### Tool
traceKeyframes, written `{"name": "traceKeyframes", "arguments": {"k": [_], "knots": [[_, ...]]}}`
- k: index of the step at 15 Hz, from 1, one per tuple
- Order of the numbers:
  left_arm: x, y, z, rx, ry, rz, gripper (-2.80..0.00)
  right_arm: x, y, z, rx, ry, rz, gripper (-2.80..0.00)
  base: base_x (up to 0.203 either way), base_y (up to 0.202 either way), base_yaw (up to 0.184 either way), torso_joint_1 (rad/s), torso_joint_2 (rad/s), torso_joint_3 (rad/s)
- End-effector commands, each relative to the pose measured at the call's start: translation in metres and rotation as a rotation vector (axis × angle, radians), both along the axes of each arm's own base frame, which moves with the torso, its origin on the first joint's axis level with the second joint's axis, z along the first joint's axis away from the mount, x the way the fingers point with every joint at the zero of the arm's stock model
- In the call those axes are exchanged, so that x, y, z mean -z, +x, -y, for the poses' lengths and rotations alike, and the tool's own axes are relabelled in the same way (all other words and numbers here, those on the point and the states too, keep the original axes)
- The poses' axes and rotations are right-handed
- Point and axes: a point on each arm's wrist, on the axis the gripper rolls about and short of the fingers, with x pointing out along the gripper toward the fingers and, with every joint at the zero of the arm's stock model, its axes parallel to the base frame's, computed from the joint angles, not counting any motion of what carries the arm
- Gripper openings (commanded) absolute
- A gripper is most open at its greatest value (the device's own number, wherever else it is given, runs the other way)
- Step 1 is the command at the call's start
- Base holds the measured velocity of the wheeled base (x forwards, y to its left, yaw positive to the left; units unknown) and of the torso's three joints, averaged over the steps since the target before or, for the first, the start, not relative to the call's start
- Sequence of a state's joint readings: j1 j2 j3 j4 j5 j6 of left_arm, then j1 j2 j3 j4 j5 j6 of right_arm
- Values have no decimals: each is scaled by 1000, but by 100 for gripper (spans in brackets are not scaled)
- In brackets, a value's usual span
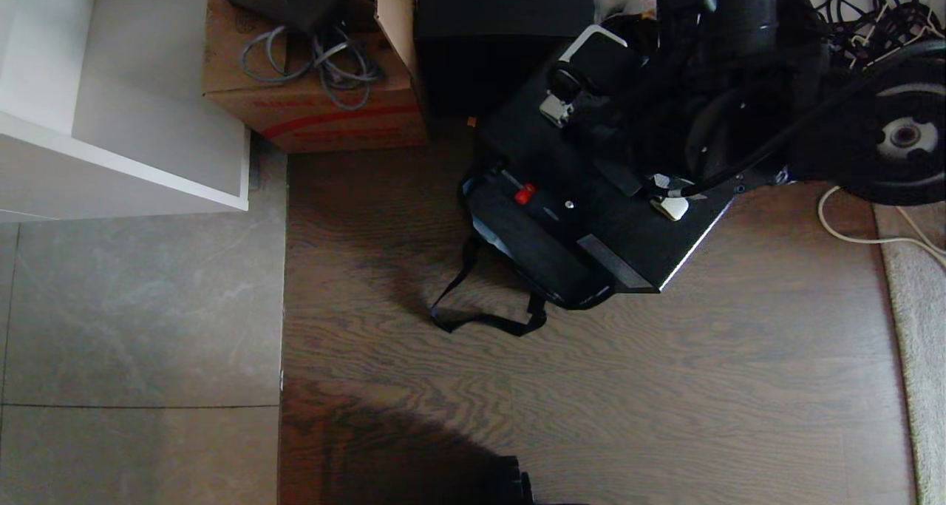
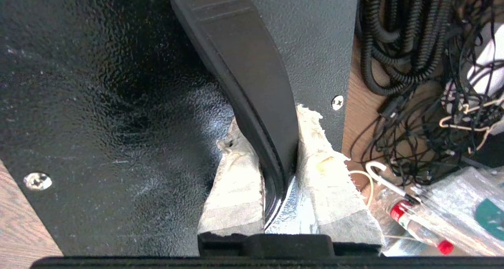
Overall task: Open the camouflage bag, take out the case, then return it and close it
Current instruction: Place the black box back
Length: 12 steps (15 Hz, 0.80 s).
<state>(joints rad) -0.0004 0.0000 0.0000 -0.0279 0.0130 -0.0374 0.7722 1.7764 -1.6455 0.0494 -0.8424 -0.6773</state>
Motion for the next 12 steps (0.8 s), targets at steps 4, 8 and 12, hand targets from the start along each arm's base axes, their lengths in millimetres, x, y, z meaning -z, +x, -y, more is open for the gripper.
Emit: {"name": "traceKeyframes", "arguments": {"k": [4,8,12], "knots": [[2,1,0,-1,-1,-6,-280,7,2,-12,-4,-15,-11,-280,0,0,0,0,0,0],[2,1,0,-1,-1,-6,-280,11,1,-19,4,-19,-14,-280,0,0,0,0,0,0],[2,1,0,-1,-1,-8,-280,15,1,-25,-2,-27,-20,-280,0,0,0,0,0,0]]}}
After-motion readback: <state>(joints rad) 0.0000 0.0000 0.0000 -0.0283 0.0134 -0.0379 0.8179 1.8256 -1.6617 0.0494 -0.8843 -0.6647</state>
